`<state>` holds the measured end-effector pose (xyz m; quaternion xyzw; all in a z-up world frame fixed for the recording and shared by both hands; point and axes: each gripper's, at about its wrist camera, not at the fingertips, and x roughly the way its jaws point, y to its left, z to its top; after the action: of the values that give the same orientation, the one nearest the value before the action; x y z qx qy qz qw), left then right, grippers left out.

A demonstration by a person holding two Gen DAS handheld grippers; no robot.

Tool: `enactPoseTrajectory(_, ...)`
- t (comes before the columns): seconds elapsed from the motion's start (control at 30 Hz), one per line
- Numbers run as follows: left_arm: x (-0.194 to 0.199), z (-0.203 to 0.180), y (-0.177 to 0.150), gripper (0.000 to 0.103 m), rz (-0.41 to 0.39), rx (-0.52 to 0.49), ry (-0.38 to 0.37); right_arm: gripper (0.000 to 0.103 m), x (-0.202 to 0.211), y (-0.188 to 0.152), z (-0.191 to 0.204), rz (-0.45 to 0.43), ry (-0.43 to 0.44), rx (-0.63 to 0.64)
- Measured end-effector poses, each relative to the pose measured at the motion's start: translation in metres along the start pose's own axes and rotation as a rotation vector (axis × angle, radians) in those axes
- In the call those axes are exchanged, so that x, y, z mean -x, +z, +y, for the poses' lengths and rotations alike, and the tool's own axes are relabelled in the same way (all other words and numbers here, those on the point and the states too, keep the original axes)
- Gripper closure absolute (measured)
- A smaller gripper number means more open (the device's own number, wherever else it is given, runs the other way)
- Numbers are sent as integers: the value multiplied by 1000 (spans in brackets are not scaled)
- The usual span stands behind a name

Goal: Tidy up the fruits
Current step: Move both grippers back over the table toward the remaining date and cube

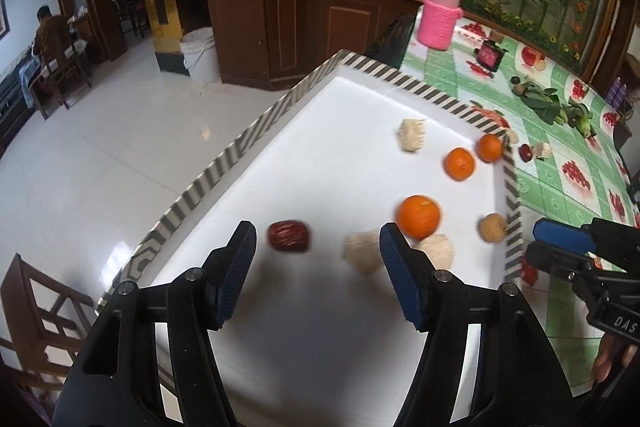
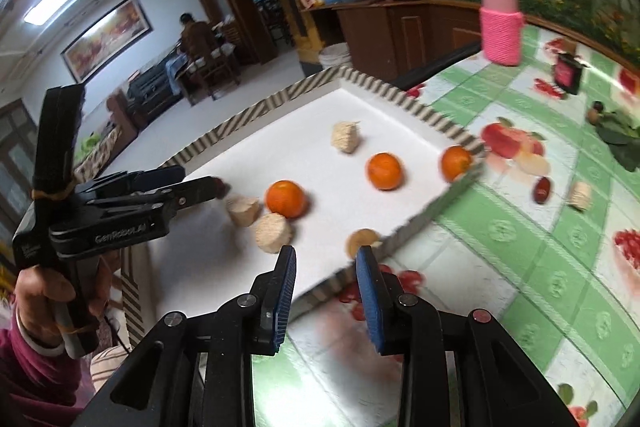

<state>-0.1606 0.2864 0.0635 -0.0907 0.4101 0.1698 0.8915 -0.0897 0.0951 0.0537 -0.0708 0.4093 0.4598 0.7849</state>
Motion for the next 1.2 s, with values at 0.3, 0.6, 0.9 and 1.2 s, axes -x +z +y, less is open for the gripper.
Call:
enactPoseTrajectory(0.3, 15, -54, 3, 38, -60, -70, -48, 73, 37, -10, -34, -68, -69, -73)
enactPoseTrajectory(0.6, 10, -112, 3, 38, -47, -138, -131, 73, 71, -39, -80, -96, -166, -168)
enactPoseTrajectory(0.9, -10, -169, 7, 38, 0, -203, -197, 72, 107, -77, -132, -112, -276, -283)
enactPoseTrajectory(1.2, -40, -212, 25, 38, 42, -213, -239, 71, 130, -91, -169, -138, -305, -352)
